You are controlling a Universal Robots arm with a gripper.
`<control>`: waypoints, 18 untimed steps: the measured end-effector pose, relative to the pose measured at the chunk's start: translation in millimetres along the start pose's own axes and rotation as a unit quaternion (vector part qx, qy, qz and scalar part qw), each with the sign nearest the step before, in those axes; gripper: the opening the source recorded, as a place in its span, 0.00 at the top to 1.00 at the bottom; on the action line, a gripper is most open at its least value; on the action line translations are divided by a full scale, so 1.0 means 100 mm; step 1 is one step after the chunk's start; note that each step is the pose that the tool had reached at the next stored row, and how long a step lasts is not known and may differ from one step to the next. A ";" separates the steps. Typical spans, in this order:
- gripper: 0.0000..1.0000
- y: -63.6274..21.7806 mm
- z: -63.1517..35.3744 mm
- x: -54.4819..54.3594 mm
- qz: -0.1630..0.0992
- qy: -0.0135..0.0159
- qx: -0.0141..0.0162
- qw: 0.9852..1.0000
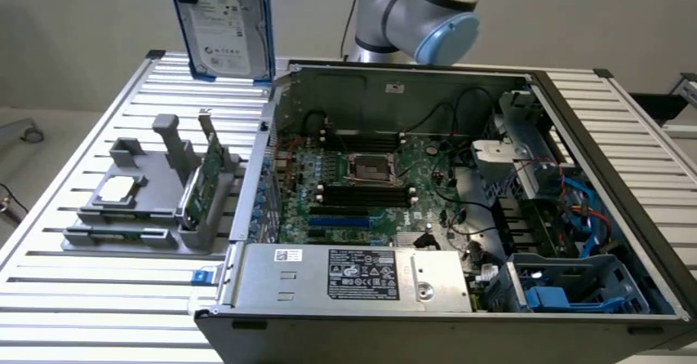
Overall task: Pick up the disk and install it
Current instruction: 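Pick up the disk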
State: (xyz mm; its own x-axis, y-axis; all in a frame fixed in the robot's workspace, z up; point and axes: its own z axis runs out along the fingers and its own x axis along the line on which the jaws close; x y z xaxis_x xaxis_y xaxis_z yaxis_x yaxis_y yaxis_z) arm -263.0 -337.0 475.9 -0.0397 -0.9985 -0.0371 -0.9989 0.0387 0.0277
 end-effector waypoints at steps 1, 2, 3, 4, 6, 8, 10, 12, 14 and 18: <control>0.67 -0.041 -0.004 0.01 0.000 0.000 0.000 1.000; 0.67 -0.088 -0.009 0.02 0.000 -0.001 0.000 1.000; 0.67 -0.133 -0.013 0.02 0.000 -0.001 0.000 1.000; 0.67 -0.182 -0.017 0.03 0.000 -0.002 0.000 1.000; 0.67 -0.272 -0.024 0.05 0.000 -0.002 0.000 1.000; 0.67 -0.364 -0.031 0.07 0.000 -0.003 0.000 1.000; 0.67 -0.454 -0.039 0.08 0.000 -0.004 0.000 1.000; 0.67 -0.547 -0.046 0.10 0.000 -0.005 0.000 1.000; 0.67 -0.637 -0.052 0.11 0.000 -0.007 0.000 1.000; 0.67 -0.822 -0.066 0.14 0.000 -0.009 0.000 1.000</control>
State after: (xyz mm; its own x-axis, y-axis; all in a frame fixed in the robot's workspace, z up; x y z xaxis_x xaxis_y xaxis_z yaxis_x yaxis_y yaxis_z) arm -181.3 -354.4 479.6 -0.0395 -0.9977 -0.0555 -0.9989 0.0380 0.0286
